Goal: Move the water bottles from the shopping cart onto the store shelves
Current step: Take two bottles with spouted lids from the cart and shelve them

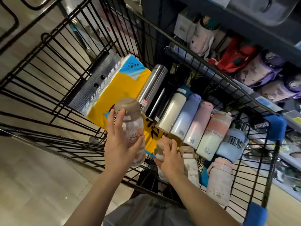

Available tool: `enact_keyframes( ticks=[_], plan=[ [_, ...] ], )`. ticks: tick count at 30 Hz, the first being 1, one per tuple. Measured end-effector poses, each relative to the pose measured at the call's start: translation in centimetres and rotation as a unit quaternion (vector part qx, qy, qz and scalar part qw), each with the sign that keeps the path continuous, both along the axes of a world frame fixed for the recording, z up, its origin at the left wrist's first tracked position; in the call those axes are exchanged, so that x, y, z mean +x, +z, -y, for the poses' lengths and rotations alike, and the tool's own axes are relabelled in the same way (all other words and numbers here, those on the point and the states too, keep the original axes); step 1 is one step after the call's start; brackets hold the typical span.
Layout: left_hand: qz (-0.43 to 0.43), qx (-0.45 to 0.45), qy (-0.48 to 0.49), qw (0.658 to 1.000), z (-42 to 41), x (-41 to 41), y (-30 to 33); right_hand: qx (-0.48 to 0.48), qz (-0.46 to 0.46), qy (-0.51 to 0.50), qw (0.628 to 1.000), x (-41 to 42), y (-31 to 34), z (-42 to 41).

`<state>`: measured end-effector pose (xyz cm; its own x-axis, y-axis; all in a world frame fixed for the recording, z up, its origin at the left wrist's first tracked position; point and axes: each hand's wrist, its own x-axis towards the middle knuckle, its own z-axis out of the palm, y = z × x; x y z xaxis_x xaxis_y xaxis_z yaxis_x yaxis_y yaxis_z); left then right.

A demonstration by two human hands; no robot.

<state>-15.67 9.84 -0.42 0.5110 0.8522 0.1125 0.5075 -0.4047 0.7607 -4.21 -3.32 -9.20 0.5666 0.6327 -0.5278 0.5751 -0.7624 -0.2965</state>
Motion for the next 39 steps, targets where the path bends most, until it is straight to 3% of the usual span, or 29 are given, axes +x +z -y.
enact_keyframes(
  ticks=[4,9,19,30,35,39],
  plan=[
    [-0.005,0.004,0.002,1.000,0.1,0.1,0.2,0.051,0.003,-0.008,0.999,0.5,0.9,0.1],
    [0.035,0.010,-0.021,0.999,1.1,1.0,1.2,0.181,0.043,-0.014,0.982,2.0,5.2,0.7],
    [0.140,0.128,-0.052,0.980,9.2,5.9,6.9,0.430,0.100,-0.132,0.887,6.6,16.3,9.0],
    [0.256,0.203,-0.210,0.921,33.2,17.9,13.7,0.587,0.199,-0.243,0.746,14.5,25.6,35.8],
    [0.318,0.151,-0.286,0.891,46.2,24.7,17.2,0.599,0.293,-0.304,0.681,17.3,29.5,50.1],
    [0.354,0.175,-0.362,0.844,53.9,29.4,19.4,0.580,0.390,-0.338,0.630,19.2,32.1,58.5]
  ],
)
